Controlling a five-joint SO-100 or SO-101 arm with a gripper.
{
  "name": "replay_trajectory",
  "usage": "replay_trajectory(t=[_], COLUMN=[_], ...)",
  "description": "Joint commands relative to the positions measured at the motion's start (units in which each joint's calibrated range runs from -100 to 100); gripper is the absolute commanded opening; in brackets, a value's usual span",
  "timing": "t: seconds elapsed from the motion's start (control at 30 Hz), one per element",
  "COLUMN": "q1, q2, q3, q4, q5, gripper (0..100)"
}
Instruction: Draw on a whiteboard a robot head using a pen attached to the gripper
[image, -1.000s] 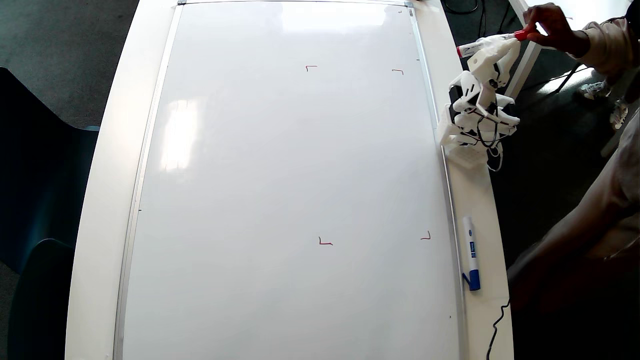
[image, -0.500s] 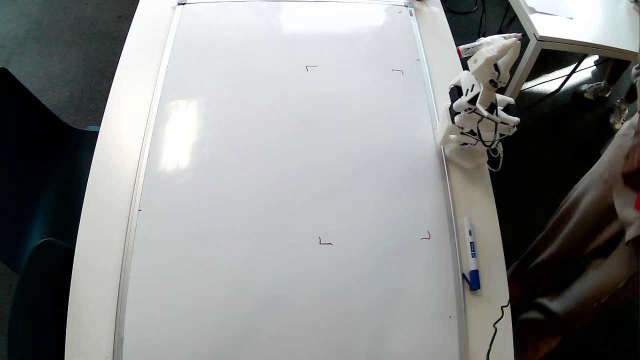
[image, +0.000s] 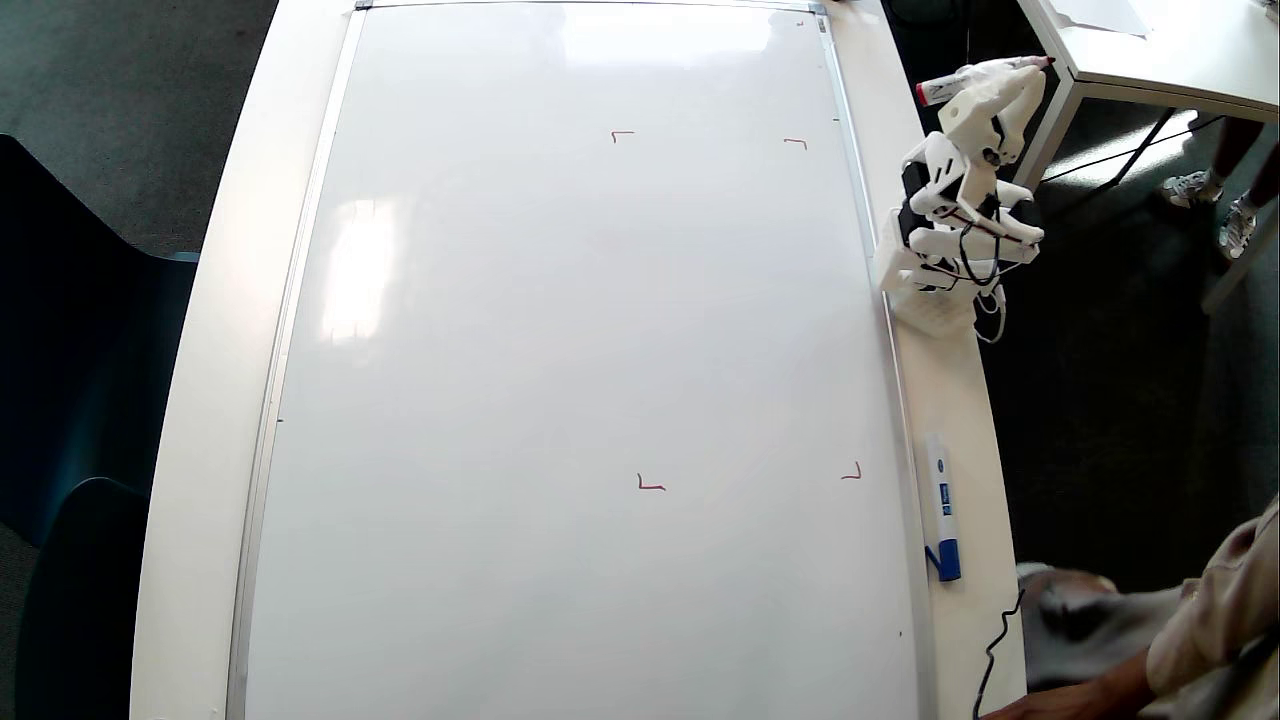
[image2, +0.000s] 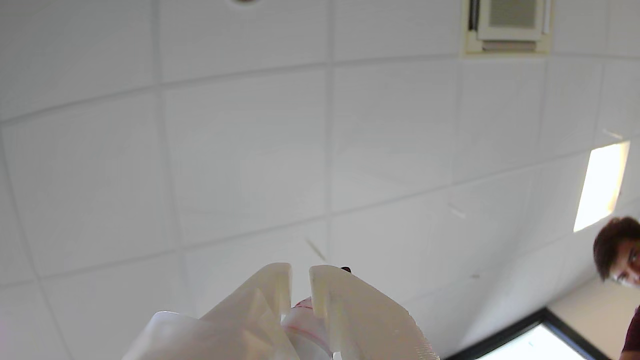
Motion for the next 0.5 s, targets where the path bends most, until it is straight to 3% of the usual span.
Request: replay_trajectory(t=[0.0,0.27,0.43,0.47], q1=[0.5,0.5,0.5,0.5], q2=[12.3,27.0,32.6,33.9], q3=[-15.7,-39.7,-52.1,-55.4], q4=[7.8,32.3,57.1,66.6], q5=[0.2,0.3,0.3,0.3], gripper=[1,1,1,1])
